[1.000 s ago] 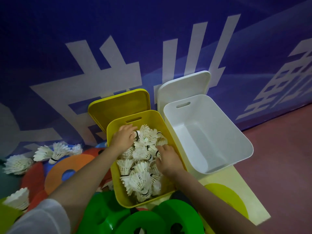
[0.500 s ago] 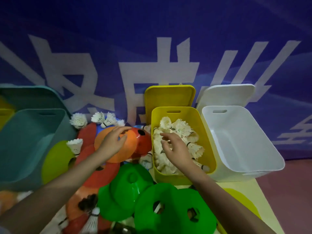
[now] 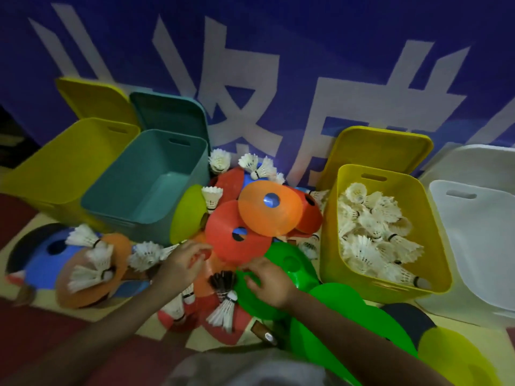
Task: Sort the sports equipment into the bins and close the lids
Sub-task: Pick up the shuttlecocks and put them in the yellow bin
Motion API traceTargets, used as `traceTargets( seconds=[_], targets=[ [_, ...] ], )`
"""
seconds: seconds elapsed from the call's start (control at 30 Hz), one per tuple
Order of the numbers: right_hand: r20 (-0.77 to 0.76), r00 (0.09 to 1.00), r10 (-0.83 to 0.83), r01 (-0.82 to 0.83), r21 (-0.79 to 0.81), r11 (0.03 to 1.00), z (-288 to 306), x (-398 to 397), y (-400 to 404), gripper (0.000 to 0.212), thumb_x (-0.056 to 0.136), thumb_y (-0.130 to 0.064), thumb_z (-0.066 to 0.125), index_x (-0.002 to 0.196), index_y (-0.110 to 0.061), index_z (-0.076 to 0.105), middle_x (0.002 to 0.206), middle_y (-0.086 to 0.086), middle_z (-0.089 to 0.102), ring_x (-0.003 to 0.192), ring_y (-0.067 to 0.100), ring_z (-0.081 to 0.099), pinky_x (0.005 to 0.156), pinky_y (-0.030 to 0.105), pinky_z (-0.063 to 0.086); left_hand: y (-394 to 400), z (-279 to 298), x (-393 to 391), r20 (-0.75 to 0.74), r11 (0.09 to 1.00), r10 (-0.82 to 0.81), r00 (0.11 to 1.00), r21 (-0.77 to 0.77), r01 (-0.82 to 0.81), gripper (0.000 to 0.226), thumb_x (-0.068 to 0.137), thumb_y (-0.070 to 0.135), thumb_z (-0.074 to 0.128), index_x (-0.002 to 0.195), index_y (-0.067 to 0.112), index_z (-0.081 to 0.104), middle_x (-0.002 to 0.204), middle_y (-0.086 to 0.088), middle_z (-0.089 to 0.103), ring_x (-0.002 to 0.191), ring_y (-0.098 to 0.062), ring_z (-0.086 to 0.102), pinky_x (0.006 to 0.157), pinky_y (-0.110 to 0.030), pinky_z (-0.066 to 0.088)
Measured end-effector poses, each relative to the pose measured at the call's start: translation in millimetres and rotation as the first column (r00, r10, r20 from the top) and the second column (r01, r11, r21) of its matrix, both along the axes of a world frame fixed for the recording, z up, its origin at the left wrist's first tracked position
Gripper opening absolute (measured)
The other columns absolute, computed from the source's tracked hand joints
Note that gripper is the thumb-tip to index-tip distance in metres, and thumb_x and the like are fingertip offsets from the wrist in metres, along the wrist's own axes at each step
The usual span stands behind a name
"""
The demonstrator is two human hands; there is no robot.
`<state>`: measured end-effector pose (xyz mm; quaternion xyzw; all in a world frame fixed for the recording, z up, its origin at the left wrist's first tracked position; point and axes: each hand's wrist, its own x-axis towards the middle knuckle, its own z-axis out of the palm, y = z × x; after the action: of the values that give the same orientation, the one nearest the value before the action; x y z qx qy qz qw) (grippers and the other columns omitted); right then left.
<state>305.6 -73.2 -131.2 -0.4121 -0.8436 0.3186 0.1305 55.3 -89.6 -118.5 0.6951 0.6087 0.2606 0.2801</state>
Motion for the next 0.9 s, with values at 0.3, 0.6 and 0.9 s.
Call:
traceTargets(
  seconds=[0.3,0.6,0.9],
  targets=[
    [0.325,0.834,0.447,-0.505,0.119,0.855,-51,-32,-26,0.047,0.074,-0.022,0.052,0.12,-0.018,0.062,0.113,0.001,0.066,0.105,0.023,0.06,0.08,0.031,0.051,-56,-34,-42,-0.205,0.99,0.137,0.969,-0.002,-0.14,0.04,0.084,0.035,0.067,0.121,0.021,0.061,0.114,0.004,0.052,0.11,-0.016,0.047,0.092,-0.029,0.04],
    [0.486,0.79,0.375,-0.514,0.191,0.836,-67,-48,-33,0.045,0.078,-0.034,0.034,0.113,-0.031,0.063,0.094,-0.012,0.062,0.089,0.011,0.058,0.072,0.023,0.048,-77,-71,-48,-0.213,0.898,0.325,0.921,-0.237,-0.371,0.089,0.072,0.043,0.078,0.146,0.02,0.034,0.139,-0.011,0.037,0.13,-0.029,0.037,0.1,-0.041,0.038],
    [0.368,0.859,0.356,-0.461,0.253,0.851,-57,-36,-37,0.042,0.081,-0.049,0.044,0.112,-0.021,0.048,0.097,-0.001,0.061,0.088,0.016,0.057,0.074,0.026,0.053,-80,-75,-50,-0.07,0.908,0.319,0.945,-0.262,-0.326,0.075,0.069,0.031,0.055,0.14,0.014,0.045,0.129,-0.013,0.045,0.115,-0.028,0.05,0.087,-0.03,0.04]
  ],
)
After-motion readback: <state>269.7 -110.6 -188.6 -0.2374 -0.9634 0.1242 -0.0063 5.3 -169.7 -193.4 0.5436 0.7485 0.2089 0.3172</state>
